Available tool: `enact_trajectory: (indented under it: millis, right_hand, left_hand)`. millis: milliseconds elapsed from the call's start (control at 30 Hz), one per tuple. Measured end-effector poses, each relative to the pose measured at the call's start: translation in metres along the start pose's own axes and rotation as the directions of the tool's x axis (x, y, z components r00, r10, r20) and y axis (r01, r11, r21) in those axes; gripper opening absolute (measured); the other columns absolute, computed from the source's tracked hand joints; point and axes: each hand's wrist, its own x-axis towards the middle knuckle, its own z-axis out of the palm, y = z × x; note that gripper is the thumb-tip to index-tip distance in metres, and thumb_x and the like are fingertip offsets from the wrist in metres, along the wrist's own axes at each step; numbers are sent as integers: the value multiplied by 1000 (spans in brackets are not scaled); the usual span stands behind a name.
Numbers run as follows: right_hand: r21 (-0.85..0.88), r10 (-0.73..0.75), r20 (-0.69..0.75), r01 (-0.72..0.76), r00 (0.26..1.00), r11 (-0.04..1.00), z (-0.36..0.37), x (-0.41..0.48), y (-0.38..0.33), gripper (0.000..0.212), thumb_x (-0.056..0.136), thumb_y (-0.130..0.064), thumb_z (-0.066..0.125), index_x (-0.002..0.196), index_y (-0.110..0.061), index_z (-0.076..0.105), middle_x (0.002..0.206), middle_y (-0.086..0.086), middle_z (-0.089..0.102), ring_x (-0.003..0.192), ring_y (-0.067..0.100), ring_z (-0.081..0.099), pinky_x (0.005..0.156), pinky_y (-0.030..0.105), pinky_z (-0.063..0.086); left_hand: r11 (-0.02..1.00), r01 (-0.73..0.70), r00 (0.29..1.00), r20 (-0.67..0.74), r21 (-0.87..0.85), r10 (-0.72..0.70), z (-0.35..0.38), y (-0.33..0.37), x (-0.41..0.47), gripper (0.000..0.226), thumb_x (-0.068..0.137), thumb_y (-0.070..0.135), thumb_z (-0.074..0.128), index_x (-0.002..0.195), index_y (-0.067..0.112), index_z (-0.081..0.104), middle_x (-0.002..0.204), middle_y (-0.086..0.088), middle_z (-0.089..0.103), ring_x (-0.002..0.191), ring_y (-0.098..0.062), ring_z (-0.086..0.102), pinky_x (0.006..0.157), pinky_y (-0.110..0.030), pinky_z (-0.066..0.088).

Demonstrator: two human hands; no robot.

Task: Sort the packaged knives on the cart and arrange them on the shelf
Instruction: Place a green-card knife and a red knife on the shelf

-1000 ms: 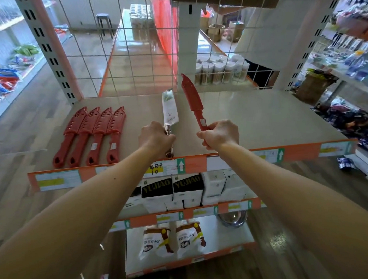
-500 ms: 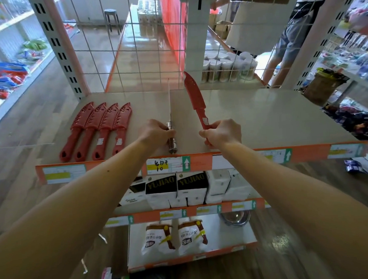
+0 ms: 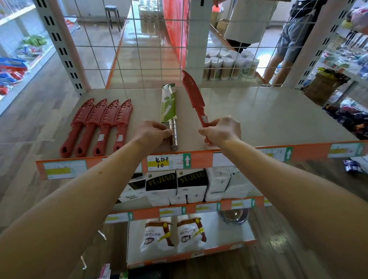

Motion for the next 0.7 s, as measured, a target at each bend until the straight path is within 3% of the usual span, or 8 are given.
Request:
enact_trajectory:
  millis: [200,333,467,600,700]
  right_hand:
    - [-2,-29,21,29,999,1000,7,-5,-15,18,78,-24,75,77,-7,67,76,9,71,71,19,71,73,35,60]
    - [-35,-72,33,74,997,997,20,-13,-30,19,77,-25,72,65,-13,67,70,7,73,71,19,72,74,35,60]
    - [-63,-84,49,87,995,994,38,-22,-46,20,78,-28,71,82,-8,73,77,8,72,73,21,71,72,35,60]
    - [-75,-89,49,92,995,993,56,-32,-59,17,78,-23,70,82,-7,71,72,7,72,69,20,71,69,35,61]
    - [-83,-85,46,88,995,993,69,-39,-66,21,77,-24,71,87,-6,70,78,8,72,68,19,71,64,30,60]
  left_hand:
    - [987,-111,993,-24,113,114,-21,0,-9,36,83,14,68,117,3,60,98,-9,65,87,-20,63,91,-34,53]
    - [932,-204,967,-84,301,239,-45,-4,-16,36,84,19,68,116,6,62,108,-9,68,97,-25,64,93,-32,49]
    - [888,-218,949,-124,405,290,-66,-10,-24,36,85,21,65,119,8,61,115,-5,66,104,-18,61,88,-18,39]
    - [863,-220,943,-127,455,307,-84,-16,-30,33,87,21,63,118,10,61,118,-4,65,104,-17,61,93,-21,40]
    - [848,-217,941,-127,483,313,-94,-20,-33,31,87,21,62,117,12,62,118,-2,66,101,-16,62,87,-19,38]
